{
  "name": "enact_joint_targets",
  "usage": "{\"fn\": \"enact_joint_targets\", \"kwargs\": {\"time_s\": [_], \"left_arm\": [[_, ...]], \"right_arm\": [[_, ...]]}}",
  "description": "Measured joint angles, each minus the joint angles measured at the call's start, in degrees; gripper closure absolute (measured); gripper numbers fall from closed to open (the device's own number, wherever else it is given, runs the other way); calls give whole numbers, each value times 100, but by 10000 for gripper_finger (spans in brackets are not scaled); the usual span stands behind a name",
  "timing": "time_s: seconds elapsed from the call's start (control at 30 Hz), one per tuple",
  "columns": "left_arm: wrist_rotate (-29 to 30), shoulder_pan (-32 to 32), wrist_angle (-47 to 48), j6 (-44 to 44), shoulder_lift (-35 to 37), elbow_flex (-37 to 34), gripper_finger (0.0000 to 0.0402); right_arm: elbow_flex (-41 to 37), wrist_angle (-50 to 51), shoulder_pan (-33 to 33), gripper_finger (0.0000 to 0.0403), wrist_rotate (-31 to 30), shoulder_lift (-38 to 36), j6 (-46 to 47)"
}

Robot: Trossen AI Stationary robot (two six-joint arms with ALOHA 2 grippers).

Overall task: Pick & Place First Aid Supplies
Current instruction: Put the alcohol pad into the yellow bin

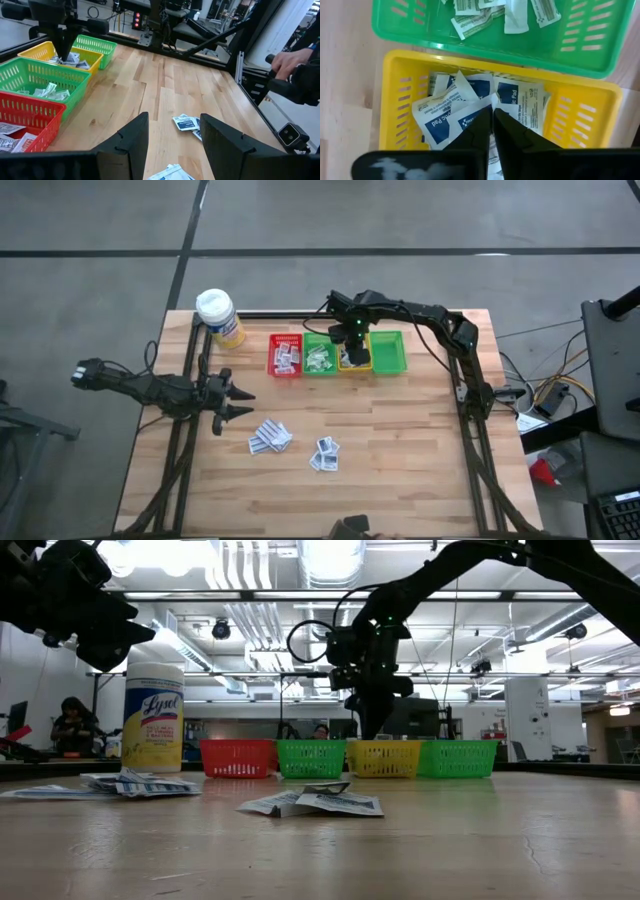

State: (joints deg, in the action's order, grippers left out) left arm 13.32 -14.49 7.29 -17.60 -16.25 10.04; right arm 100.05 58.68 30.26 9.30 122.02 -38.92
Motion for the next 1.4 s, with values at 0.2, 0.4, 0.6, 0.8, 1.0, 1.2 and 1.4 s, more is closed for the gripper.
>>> {"fn": "enact_joint_targets", "kwargs": {"time_s": [0.2, 0.4, 0.6, 0.8, 1.0, 1.2, 1.4], "left_arm": [[0, 0, 0, 1, 0, 0, 229], [0, 1, 0, -3, 0, 0, 229], [0, 1, 0, -5, 0, 0, 229], [2, -1, 0, -8, 0, 0, 229], [2, 0, 0, -6, 0, 0, 229], [2, -1, 0, 16, -2, 0, 229], [2, 1, 0, 17, -2, 0, 229]], "right_arm": [[0, -66, 17, 320, -9, 0, 23], [71, -22, 11, 264, -308, -37, 96], [386, 275, 13, 247, -388, -201, 277], [431, 261, 16, 260, -379, -266, 381], [55, 263, 17, 322, -397, -238, 444], [-337, -161, 11, 389, -394, -238, 447], [-825, -591, 11, 394, -391, -238, 589]]}}
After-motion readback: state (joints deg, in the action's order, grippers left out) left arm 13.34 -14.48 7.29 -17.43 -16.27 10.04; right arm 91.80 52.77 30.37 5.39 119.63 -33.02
